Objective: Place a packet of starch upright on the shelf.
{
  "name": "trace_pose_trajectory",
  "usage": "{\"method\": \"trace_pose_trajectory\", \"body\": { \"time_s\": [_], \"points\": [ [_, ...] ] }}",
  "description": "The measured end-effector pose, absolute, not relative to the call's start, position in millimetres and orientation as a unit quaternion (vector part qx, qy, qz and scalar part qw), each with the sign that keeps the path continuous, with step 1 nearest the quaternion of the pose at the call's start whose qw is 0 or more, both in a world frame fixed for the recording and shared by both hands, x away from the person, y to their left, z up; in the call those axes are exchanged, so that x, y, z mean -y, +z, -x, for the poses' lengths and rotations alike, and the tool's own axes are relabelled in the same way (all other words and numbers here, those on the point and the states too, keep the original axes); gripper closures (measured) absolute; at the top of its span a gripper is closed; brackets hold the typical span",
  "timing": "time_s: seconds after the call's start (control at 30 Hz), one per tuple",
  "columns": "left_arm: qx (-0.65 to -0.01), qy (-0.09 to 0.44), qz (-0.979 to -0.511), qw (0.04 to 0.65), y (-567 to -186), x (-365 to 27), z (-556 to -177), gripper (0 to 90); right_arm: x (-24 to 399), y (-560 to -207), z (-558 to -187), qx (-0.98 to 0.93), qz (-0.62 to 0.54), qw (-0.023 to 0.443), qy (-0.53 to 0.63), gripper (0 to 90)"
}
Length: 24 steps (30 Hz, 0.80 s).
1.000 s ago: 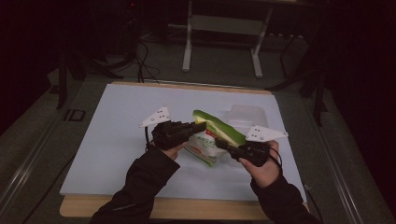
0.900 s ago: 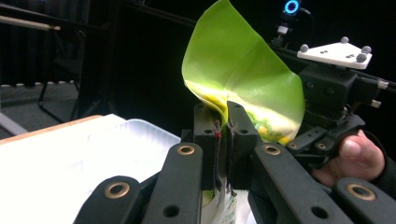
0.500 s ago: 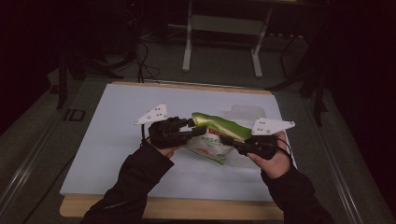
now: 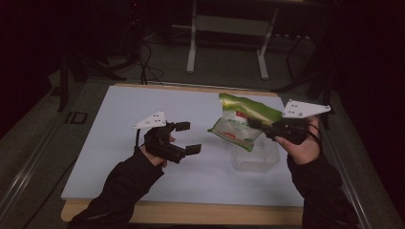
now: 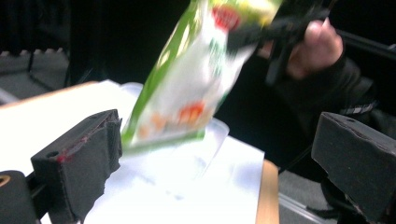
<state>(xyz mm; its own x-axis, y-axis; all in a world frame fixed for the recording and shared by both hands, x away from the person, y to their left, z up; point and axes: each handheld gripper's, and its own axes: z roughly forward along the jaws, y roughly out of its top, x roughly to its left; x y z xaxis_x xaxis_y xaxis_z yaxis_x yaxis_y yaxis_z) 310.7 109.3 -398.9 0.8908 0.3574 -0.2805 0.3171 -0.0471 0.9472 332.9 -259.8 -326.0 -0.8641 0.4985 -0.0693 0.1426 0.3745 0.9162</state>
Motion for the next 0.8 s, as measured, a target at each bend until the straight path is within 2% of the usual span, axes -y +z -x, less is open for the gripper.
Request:
{"method": "trace_pose_trajectory", "body": {
  "time_s": [0.13, 0.33, 0.8],
  "points": [
    [-0.242, 0.05, -0.734, 0.633, -407, -117, -303, 0.1, 270, -317, -342, -0.805, -0.205, 0.191, 0.524, 83.2],
    [-0.261, 0.062, -0.757, 0.596, -422, -130, -297, 0.0, 286, -309, -359, -0.796, -0.218, 0.212, 0.524, 83.2],
    [-0.304, 0.071, -0.73, 0.608, -452, -168, -274, 0.0, 314, -308, -404, -0.798, -0.247, 0.222, 0.502, 83.2]
  ]
}}
